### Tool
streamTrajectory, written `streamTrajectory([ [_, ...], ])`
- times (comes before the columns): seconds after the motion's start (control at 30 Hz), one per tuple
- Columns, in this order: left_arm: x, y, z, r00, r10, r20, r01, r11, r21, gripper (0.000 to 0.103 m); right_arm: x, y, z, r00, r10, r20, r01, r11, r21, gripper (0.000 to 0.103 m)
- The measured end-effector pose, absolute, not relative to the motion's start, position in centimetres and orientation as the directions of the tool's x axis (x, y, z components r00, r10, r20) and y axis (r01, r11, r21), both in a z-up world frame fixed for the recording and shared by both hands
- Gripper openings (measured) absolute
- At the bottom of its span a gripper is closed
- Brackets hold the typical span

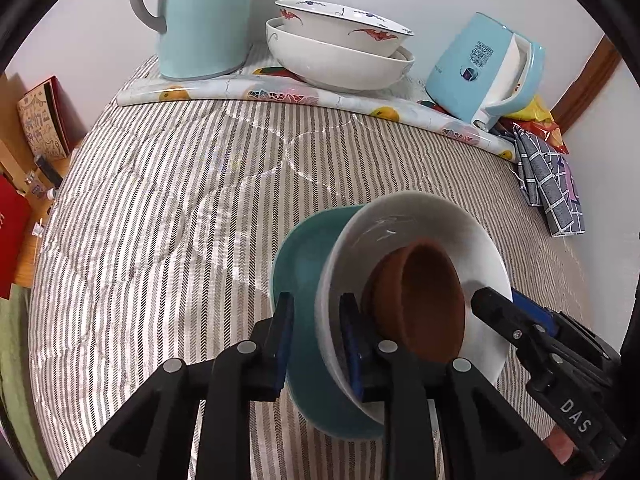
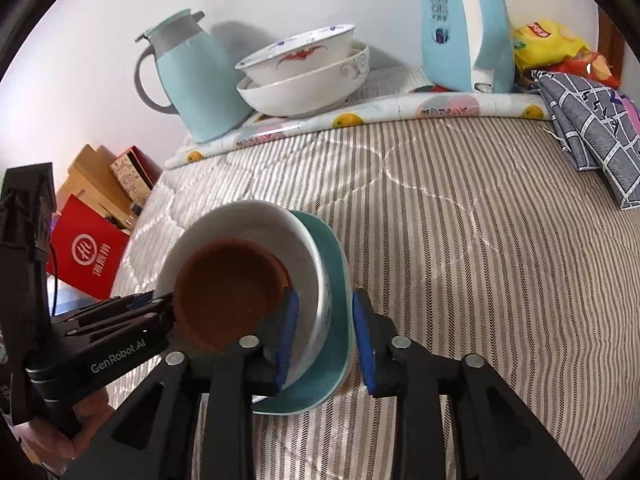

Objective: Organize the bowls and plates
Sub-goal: 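Lower the white bowl with both grippers onto the blue plate, then open both grippers to release the white bowl on the plates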

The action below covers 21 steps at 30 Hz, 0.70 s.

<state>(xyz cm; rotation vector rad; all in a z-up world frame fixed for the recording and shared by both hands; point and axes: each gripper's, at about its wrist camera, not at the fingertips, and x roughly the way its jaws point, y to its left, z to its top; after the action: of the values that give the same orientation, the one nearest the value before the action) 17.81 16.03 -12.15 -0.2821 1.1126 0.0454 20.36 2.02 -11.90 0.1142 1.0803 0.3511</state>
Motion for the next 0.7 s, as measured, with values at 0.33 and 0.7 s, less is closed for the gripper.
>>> streamTrajectory([
  [0.33, 16.0, 15.8, -10.9, 0.467, -0.072, -0.881, -0.183, 0.967, -0.176, 0.037, 18.9, 2.0, -11.6, 0.419, 0.325, -0.848, -0.241, 0.940, 0.242, 0.029],
  [0.7, 12.3, 15.1, -8.2, 0.532, -0.063, -0.845, -0.181, 0.966, -0.186, 0.041, 14.6, 0.1, -8.2, 0.494, 0.295, -0.818, -0.235, 0.951, 0.201, 0.038],
])
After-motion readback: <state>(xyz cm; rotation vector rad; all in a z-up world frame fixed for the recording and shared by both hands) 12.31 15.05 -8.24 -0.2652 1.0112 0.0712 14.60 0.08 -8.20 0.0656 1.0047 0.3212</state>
